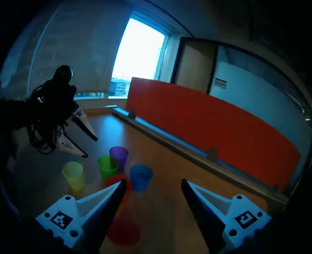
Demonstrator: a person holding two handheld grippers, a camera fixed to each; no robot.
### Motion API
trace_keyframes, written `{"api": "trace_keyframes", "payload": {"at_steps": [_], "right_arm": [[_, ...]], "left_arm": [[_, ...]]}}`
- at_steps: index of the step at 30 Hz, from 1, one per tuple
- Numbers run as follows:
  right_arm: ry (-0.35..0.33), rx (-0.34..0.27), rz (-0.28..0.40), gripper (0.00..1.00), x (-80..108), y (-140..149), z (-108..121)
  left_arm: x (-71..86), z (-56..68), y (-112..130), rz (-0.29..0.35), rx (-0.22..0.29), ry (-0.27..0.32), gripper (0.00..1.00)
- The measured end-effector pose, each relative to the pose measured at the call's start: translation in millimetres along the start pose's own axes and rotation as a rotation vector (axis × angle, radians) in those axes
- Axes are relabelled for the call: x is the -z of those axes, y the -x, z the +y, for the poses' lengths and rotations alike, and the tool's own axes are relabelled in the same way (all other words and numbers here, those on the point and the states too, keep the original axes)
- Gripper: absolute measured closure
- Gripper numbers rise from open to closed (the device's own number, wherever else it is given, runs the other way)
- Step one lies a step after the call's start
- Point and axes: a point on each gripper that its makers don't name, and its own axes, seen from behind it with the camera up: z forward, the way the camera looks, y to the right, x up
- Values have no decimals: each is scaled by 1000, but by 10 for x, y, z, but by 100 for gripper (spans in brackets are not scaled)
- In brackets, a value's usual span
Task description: Pour water
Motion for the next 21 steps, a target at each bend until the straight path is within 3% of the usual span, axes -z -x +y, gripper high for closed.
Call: {"api": "trace_keyframes", "payload": {"at_steps": [9,21], "right_arm": [[-44,15,-10,0,-274,-24,-48],[-60,28,-33,0,-430,70,5]], "left_arm": [[-306,10,94,-62,0,59,6],[-582,69,139,-105,-9,111,7]]}}
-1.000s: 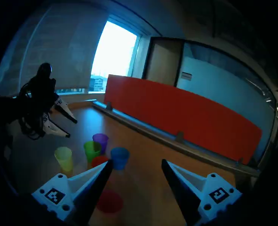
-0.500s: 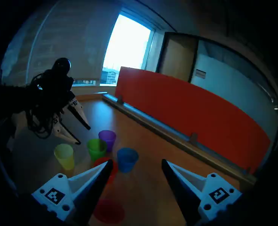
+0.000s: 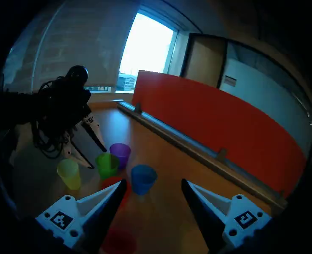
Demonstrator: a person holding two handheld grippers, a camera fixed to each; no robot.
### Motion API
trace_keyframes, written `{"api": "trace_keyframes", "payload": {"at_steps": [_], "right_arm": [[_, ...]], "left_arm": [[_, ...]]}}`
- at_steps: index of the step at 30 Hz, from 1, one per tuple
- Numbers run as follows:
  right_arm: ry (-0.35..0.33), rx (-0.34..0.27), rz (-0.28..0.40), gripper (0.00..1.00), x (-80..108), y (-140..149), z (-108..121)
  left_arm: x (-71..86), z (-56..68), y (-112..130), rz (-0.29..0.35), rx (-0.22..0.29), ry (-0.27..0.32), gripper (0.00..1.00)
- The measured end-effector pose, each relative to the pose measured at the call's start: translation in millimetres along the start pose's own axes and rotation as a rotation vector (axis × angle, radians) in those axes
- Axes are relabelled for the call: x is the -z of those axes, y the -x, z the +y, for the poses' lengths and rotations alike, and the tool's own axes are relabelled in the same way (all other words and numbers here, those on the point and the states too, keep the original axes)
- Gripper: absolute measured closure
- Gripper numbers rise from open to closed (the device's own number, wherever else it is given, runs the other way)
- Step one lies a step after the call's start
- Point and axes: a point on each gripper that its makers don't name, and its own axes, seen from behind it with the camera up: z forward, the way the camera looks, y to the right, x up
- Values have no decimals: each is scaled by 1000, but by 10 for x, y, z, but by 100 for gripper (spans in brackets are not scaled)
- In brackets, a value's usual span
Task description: Pour water
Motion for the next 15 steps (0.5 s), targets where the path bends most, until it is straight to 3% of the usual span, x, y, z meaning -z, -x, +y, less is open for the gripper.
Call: {"api": "trace_keyframes", "payload": {"at_steps": [15], "right_arm": [[-7,8,-9,0,-94,53,37]], "left_arm": [[-223,3,-40,-9,-13,17,8]]}}
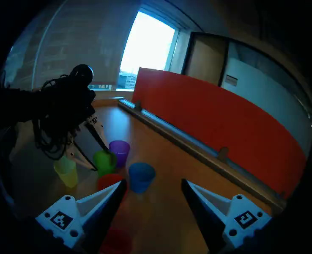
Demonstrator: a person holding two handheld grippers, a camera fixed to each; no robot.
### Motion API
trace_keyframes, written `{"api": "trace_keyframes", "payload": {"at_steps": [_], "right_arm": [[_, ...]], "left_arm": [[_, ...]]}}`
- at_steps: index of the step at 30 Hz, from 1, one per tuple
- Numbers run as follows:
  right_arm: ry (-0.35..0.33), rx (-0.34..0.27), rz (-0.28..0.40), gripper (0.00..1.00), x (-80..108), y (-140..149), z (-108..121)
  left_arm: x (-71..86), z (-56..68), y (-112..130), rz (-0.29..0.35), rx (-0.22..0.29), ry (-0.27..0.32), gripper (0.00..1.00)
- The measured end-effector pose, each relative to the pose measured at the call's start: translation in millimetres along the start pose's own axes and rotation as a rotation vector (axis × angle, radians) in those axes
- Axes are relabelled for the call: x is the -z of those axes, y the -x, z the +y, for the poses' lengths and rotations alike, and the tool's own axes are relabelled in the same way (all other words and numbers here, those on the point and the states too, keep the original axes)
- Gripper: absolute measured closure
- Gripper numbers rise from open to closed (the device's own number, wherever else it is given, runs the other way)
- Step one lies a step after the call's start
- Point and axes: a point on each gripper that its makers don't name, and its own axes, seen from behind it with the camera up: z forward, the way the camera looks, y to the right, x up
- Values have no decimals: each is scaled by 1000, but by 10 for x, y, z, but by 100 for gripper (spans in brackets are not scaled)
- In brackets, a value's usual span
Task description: Pour water
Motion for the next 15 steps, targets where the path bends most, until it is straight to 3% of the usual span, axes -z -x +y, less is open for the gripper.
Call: {"api": "trace_keyframes", "payload": {"at_steps": [15], "right_arm": [[-11,10,-8,0,-104,-3,4]], "left_arm": [[-131,-4,-37,4,-9,11,9]]}}
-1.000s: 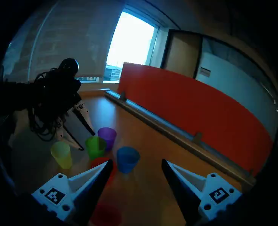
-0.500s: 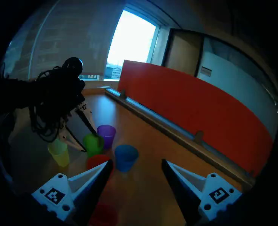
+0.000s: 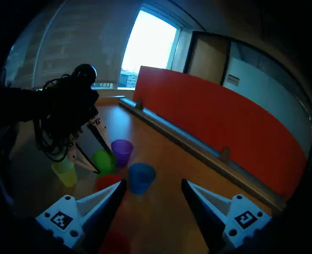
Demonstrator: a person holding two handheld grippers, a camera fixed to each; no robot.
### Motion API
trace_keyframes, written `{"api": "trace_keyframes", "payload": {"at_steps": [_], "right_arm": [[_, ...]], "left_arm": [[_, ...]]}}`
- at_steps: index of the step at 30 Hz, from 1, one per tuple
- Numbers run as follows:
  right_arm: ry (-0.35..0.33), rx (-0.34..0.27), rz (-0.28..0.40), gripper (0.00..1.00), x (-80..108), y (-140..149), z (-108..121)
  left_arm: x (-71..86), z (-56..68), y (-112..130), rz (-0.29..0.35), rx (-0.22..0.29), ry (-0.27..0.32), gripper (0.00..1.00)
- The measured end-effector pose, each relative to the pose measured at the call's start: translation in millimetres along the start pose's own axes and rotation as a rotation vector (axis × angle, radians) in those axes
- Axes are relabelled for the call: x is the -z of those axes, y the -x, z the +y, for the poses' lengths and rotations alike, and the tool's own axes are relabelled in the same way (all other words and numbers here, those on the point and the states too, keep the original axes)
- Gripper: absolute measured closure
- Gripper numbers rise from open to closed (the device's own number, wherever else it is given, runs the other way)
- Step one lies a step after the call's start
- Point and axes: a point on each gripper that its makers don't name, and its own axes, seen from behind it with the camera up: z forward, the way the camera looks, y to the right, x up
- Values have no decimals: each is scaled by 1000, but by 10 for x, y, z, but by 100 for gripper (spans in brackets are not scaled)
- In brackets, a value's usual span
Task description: Pour water
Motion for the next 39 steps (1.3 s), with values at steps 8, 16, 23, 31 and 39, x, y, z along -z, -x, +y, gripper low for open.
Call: {"api": "trace_keyframes", "payload": {"at_steps": [8,16,23,31,39], "right_arm": [[2,-2,1,0,-29,16,13],[-1,-12,3,0,-91,18,14],[-7,-18,9,0,-147,-12,9],[-19,-17,-2,0,-248,-36,10],[-52,-14,-39,0,-375,-35,-4]], "left_arm": [[-23,-21,-9,5,-8,-12,10],[0,-23,-35,22,-13,-22,11],[84,-45,-100,66,5,-37,11],[273,-70,-195,126,17,-65,12],[501,-104,-327,195,33,-99,12]]}}
